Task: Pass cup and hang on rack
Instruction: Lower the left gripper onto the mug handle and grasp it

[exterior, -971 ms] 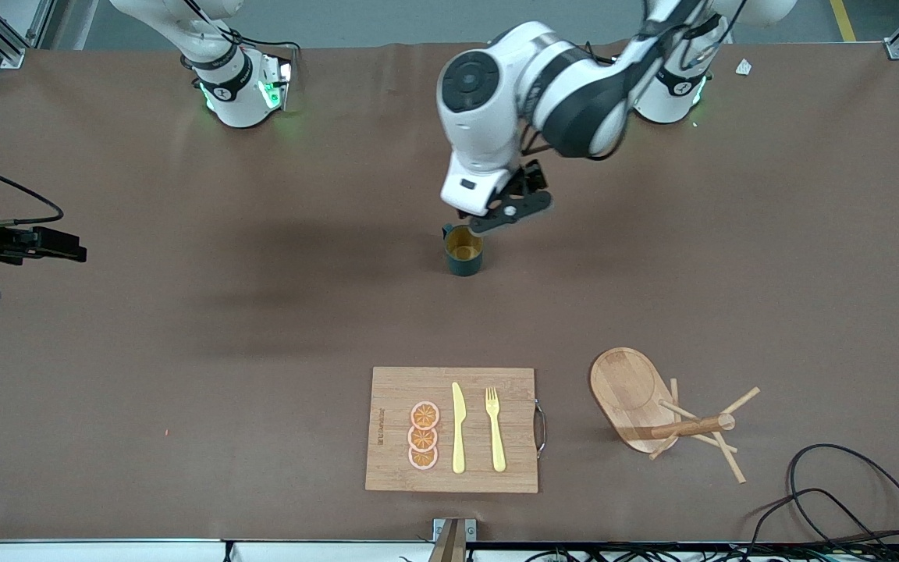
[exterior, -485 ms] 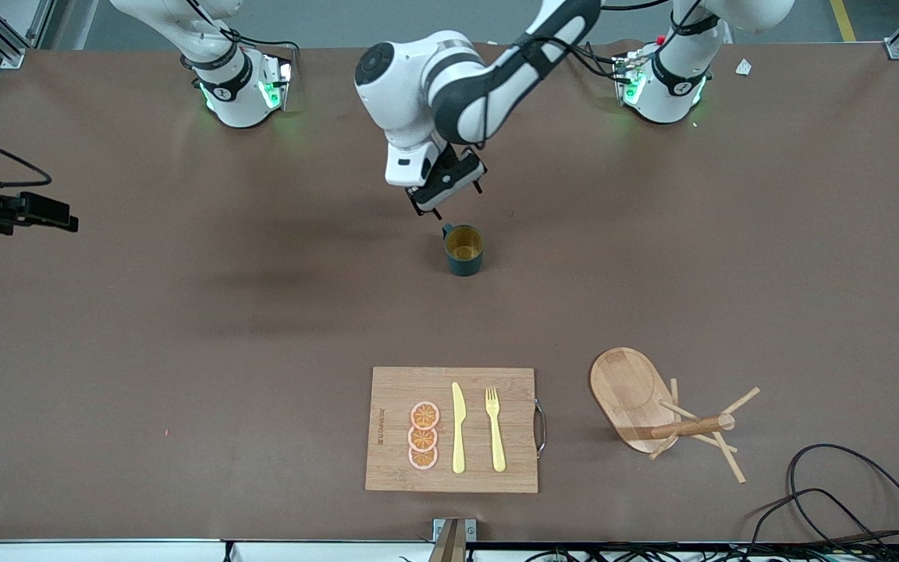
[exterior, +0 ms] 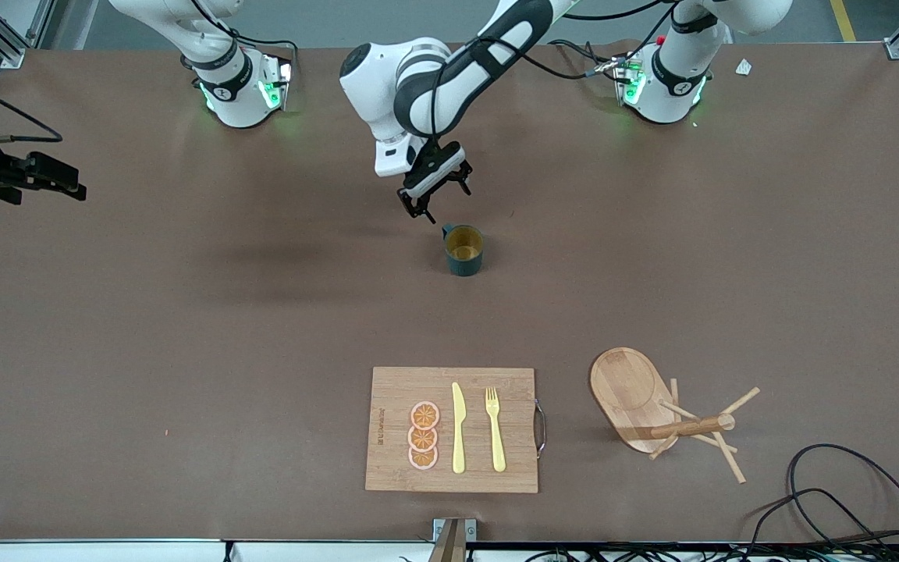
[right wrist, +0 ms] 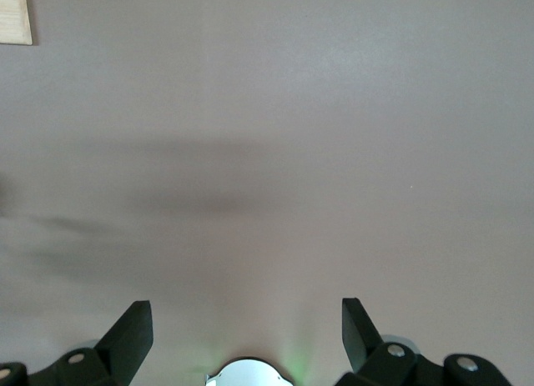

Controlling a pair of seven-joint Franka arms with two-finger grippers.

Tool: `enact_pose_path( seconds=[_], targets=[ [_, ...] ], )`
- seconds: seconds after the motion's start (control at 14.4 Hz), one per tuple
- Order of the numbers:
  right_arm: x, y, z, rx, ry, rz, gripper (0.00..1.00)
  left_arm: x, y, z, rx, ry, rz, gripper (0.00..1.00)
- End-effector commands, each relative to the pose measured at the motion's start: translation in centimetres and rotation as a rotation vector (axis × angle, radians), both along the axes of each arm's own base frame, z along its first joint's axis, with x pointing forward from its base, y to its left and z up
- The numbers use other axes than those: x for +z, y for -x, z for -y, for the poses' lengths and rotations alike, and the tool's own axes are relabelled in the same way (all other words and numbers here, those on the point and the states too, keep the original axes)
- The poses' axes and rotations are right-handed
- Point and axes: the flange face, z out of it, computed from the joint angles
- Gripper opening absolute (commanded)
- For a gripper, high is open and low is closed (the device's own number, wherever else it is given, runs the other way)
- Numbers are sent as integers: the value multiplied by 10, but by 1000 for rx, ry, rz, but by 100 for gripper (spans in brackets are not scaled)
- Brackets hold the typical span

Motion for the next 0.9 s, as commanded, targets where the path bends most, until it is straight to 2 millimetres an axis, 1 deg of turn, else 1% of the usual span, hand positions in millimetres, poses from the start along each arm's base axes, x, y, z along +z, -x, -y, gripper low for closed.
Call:
enact_pose_path(
  seconds=[0.0,0.07,0.14,0.21,0.28,0.42,0.49,0.62,0.69,0.76,0.83],
  targets=[
    [14,26,-3,17,-21,36,100,-20,27,17,0,-1,126,100],
    [20,33,-2,18,-20,42,100,-31,34,20,-11,-7,165,100],
    [24,37,0,16,-20,42,100,-37,38,19,-15,-14,172,100],
    [31,41,4,15,-19,47,100,-45,48,19,-35,-29,168,100],
    [40,46,9,9,-20,52,100,-50,58,19,-55,-43,168,100],
    [59,49,15,-3,-15,62,100,-61,66,13,-92,-74,188,99],
    [64,49,20,-16,-16,72,100,-64,64,12,-110,-82,210,99],
    [65,48,19,-16,-19,74,100,-70,62,12,-125,-93,224,99],
    [65,46,13,-4,-15,77,100,-71,59,11,-132,-96,235,98],
    [66,45,5,9,-9,82,100,-75,57,10,-141,-105,244,97],
    [69,41,3,6,-5,90,100,-78,54,9,-143,-111,252,97]
  ],
)
